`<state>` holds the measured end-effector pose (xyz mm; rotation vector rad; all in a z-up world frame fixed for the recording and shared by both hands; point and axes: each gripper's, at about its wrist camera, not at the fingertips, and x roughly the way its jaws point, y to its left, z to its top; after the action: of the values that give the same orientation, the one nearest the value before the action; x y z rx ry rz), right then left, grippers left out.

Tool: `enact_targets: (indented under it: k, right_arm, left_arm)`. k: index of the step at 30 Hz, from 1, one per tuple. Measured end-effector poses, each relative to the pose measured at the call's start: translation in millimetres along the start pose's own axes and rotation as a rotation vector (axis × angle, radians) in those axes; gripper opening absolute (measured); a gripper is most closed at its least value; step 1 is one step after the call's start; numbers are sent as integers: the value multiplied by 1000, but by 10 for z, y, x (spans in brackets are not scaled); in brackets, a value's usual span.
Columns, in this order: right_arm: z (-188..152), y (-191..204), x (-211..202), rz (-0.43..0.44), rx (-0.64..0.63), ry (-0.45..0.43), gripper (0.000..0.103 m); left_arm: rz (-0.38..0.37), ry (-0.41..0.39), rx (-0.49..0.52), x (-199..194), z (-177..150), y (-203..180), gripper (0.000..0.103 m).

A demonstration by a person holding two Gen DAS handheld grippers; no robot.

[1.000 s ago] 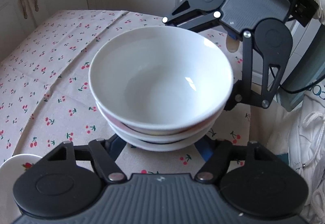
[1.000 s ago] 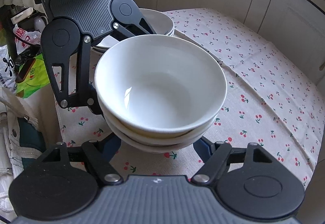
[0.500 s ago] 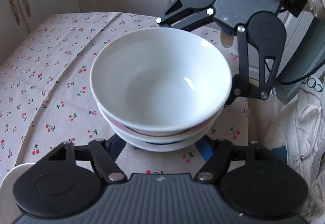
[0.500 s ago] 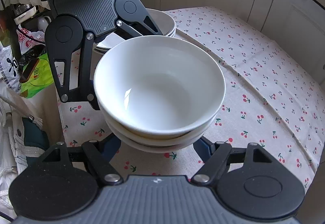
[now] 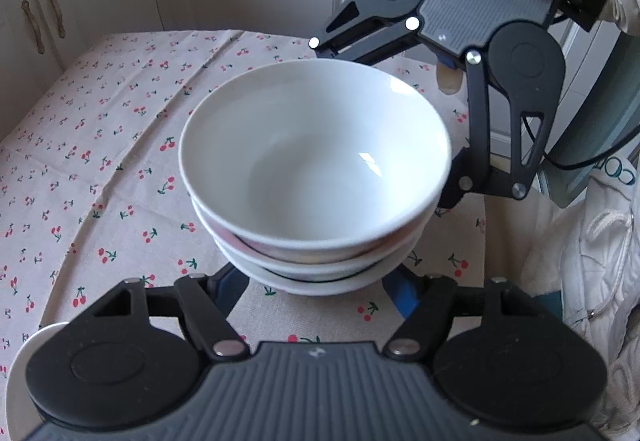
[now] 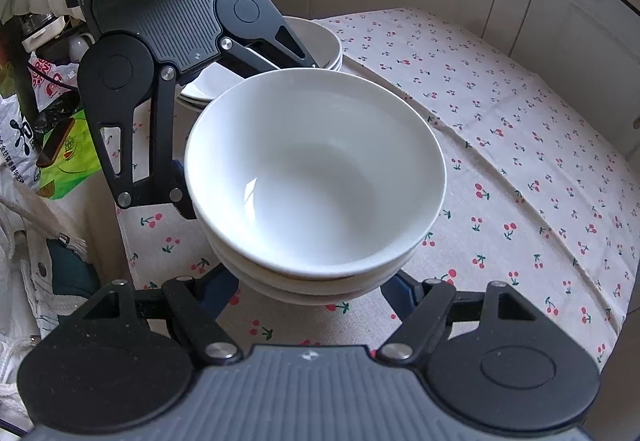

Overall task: Organize plates and bowls
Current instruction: 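Lift and carry the bowl stack over the plate stack with both grippers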

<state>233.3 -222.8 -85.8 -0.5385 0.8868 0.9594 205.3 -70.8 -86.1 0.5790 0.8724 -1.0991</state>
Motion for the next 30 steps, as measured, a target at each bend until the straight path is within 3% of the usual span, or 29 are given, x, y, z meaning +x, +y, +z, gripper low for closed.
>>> enact_targets:
  k: [17, 30]
  right_arm:
    - [456, 250, -259, -53, -102, -14, 81]
    - [983, 392, -92, -50, -180, -27, 81]
  left_arm:
    - [79, -50, -10, -597, -57, -28, 72]
    - [158, -70, -49, -1036, -365, 119, 72]
